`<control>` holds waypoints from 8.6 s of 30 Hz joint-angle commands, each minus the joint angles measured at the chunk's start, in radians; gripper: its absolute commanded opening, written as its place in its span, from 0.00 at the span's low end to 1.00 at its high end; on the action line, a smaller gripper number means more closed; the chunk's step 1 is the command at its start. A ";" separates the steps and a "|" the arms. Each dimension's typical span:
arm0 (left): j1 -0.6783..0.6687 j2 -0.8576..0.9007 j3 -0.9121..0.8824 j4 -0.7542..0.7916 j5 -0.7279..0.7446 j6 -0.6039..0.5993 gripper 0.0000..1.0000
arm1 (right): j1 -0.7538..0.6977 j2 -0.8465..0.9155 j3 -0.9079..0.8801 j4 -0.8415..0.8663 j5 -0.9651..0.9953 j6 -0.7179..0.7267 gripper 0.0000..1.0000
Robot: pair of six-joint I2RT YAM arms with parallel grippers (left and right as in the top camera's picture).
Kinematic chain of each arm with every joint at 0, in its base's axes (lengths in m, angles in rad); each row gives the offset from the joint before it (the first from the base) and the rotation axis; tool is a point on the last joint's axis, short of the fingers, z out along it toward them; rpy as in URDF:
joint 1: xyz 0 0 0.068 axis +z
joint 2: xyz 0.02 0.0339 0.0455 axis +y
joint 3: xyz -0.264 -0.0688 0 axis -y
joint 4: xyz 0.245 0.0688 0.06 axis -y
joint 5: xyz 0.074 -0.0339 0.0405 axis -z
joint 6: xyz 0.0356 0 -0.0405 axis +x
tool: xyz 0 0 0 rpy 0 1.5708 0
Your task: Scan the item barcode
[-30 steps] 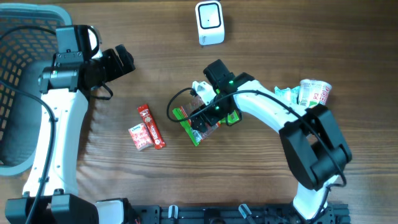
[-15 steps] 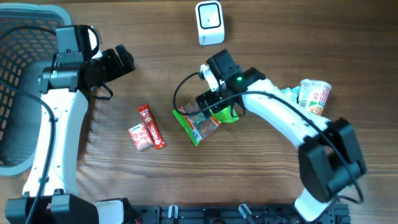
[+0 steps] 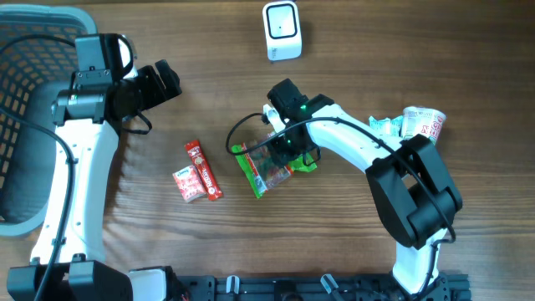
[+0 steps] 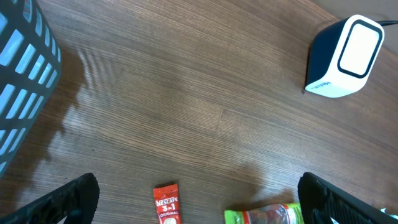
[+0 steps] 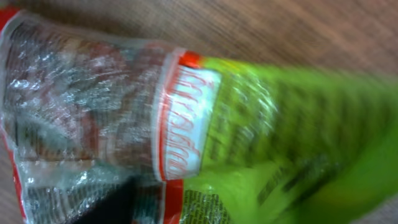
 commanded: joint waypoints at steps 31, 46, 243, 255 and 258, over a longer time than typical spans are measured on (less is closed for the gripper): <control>0.007 -0.007 0.006 0.003 -0.003 0.013 1.00 | 0.171 -0.143 -0.089 0.094 0.298 0.470 0.89; 0.007 -0.007 0.006 0.003 -0.003 0.013 1.00 | 0.171 0.093 -0.089 0.174 0.244 0.420 0.99; 0.007 -0.007 0.006 0.003 -0.003 0.013 1.00 | -0.333 -0.060 0.449 -0.510 0.106 -0.012 0.88; 0.007 -0.007 0.006 0.003 -0.003 0.013 1.00 | -0.004 -0.083 0.414 -0.222 -0.223 0.070 0.73; 0.007 -0.007 0.006 0.003 -0.003 0.013 1.00 | 0.100 -0.082 0.376 -0.151 -0.139 0.152 0.65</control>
